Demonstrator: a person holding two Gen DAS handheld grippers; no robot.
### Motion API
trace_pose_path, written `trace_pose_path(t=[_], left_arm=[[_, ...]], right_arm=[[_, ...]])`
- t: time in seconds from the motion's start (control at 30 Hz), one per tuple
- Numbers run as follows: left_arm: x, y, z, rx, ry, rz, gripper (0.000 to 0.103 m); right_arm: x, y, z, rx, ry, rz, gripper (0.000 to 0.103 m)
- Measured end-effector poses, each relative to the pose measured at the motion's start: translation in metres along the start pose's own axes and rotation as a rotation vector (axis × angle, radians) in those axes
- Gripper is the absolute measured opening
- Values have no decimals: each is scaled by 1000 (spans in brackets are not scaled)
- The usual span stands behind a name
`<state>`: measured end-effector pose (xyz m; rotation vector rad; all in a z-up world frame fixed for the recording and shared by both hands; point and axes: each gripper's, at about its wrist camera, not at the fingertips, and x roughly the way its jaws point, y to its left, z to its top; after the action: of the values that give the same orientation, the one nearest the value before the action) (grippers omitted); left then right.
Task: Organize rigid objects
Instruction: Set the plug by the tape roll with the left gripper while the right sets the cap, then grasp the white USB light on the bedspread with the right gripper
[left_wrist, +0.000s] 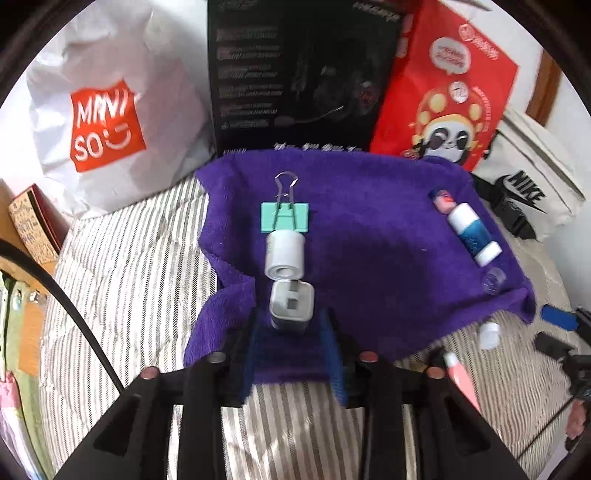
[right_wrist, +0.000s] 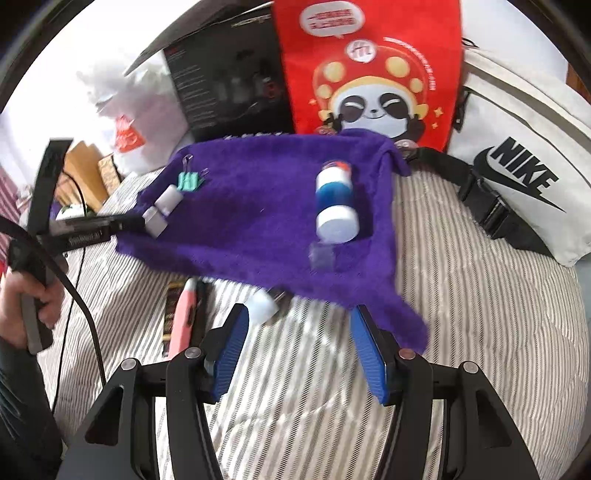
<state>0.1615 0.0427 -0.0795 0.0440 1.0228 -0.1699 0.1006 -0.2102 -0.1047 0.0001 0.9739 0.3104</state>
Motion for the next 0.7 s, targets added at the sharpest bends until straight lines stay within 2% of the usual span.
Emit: trace_pose_path(t=[0.07,0.17,0.33,0.4,0.53,0.7], left_arm=[[-10,-6,-4,26,-18,9,44],[-18,-13,-10,48,-27,4,45],[-16,-17,-28,25,-7,-11,50],[-12,-19,-38,21,10,-24,50],[-5,-19,-52,2,38,-51,50],[-3,-18,-60,7,50,-47,50]], right_arm=[[12,7,-5,-1,12,15,57],[32,12,-9,14,20,6,57],[49,14,-5,67,15,16,52],[51,16,-2,79,-3,-3,52],[63,19,2,60,21,-66,50],[57,17,-6,24,24,-113,48]])
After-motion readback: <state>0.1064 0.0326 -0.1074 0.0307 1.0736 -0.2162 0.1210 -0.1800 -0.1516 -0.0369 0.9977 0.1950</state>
